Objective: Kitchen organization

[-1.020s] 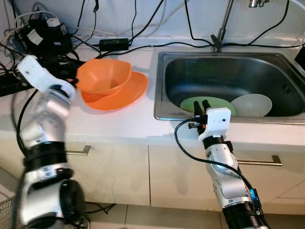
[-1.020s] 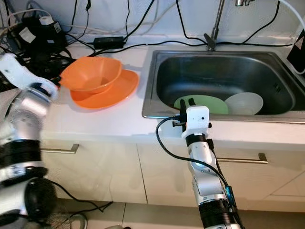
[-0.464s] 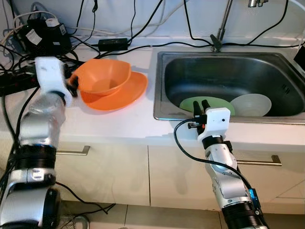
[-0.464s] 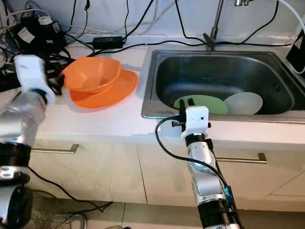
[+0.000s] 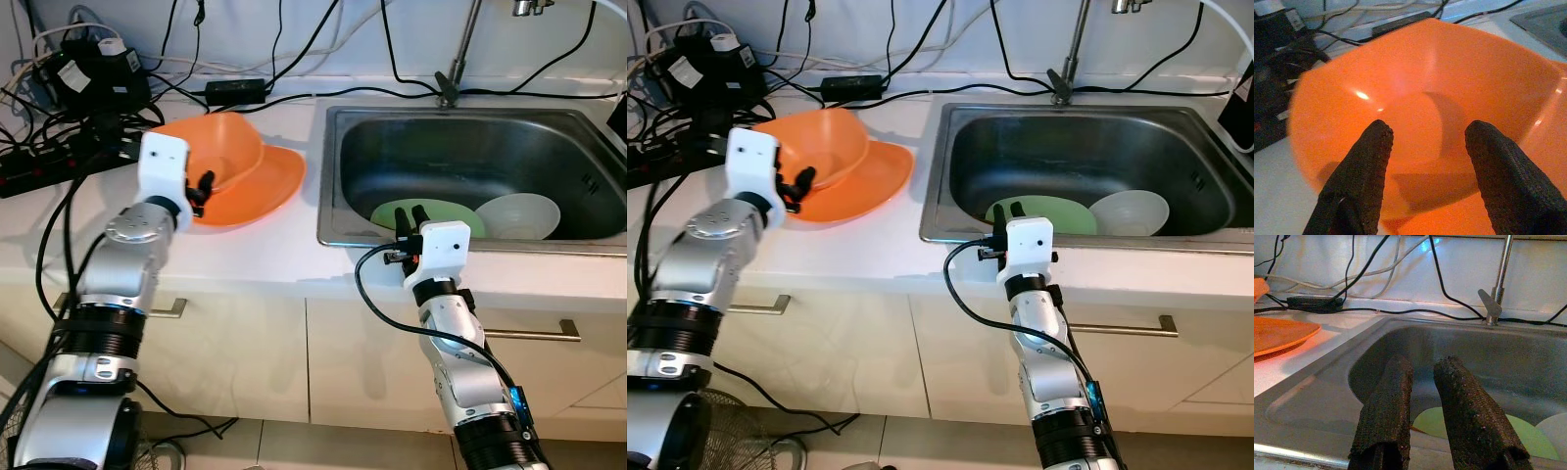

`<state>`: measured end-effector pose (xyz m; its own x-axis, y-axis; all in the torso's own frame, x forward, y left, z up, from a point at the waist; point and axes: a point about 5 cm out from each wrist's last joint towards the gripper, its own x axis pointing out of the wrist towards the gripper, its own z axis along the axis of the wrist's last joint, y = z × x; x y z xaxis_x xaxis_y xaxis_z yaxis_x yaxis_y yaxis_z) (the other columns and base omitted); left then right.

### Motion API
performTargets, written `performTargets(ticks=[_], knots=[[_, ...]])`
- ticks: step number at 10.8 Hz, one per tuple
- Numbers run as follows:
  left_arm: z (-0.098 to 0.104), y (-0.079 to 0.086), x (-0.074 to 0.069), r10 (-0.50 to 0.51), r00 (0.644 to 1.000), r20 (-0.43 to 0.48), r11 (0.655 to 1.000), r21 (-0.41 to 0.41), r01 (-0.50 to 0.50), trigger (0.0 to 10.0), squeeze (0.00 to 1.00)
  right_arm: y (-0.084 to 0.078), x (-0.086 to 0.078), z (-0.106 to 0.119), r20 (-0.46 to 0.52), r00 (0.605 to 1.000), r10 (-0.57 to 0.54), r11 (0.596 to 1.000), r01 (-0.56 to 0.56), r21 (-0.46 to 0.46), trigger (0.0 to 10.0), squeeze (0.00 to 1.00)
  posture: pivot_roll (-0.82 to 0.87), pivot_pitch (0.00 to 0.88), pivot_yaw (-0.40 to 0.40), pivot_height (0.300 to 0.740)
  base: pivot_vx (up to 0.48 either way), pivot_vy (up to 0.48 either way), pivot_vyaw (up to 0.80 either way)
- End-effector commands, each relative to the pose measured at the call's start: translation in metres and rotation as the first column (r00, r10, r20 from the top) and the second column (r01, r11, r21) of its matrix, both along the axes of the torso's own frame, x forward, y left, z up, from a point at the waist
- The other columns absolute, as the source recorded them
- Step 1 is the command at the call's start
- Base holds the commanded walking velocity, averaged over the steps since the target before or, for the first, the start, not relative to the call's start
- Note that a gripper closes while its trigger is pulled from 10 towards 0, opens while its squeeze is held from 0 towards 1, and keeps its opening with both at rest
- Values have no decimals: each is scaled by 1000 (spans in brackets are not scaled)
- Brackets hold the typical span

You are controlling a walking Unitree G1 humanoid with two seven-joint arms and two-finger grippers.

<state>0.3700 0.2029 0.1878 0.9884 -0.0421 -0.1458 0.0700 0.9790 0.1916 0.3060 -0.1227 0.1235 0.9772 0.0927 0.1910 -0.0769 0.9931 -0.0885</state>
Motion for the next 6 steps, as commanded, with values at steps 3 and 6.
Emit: performTargets(ticks=[3, 6], knots=[[14, -11, 2, -55, 996, 73, 998, -4, 55, 10000, 0, -1, 3, -2, -20, 1000, -7, 1000, 7, -16, 10000, 0, 22, 0, 69, 740, 0, 0, 0], [46, -7, 0, -45, 977, 210, 999, -11, 49, 10000, 0, -1, 4, 0, -13, 1000, -7, 1000, 7, -11, 10000, 0, 30, 0, 63, 740, 0, 0, 0]])
